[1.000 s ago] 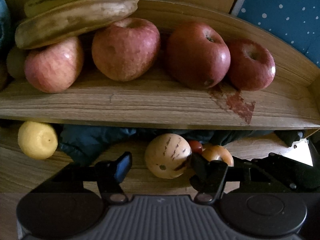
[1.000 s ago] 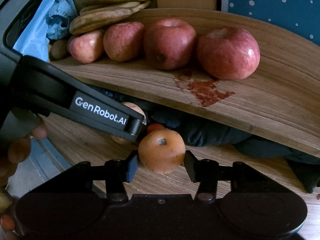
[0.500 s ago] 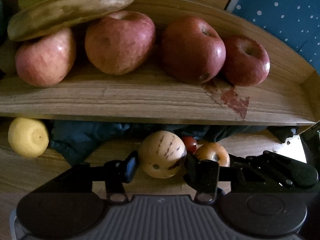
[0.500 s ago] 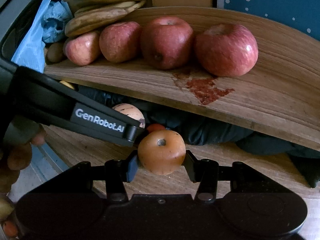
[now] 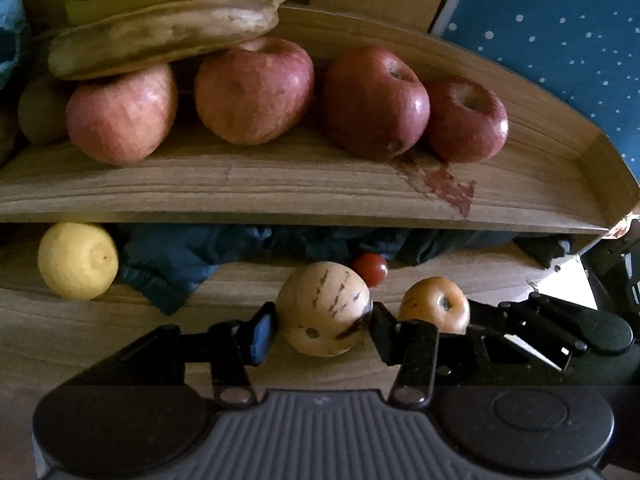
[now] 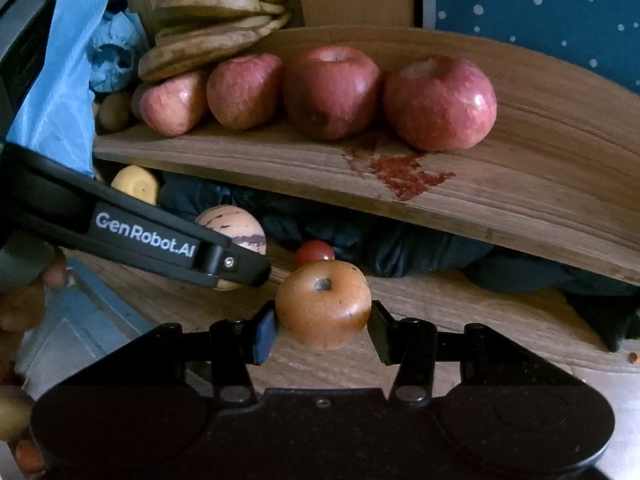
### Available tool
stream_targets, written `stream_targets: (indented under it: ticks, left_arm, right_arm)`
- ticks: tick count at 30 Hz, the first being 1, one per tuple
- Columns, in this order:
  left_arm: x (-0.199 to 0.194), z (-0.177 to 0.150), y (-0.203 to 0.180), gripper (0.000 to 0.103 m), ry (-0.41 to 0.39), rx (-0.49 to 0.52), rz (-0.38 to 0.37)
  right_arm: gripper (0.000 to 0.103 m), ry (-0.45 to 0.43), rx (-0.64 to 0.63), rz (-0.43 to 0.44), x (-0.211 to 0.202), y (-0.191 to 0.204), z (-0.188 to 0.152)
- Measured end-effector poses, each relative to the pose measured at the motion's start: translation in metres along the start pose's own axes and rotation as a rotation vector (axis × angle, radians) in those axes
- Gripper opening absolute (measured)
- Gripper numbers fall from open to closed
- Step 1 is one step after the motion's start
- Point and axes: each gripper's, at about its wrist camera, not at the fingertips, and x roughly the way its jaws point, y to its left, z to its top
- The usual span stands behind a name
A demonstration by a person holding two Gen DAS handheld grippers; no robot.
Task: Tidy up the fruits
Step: 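Lift the squash and orange-brown fruit and carry both over the metal tray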
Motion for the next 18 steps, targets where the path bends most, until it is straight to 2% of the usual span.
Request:
stream_targets:
  ticks: [8,18]
  left_arm:
    - [-0.024,-0.016,0.003,0.054,-0.011,0.035,-0.037]
    - [-0.047,-0.048,0.003,0.054,0.007,0.112,-0.088]
  right_arm:
    - [0.049,-0.022,0.020,-0.033,-0.027,0.011,-0.009]
    - [0.049,-0.024,0.048,-0.088,-0.074,0.030,-0.038]
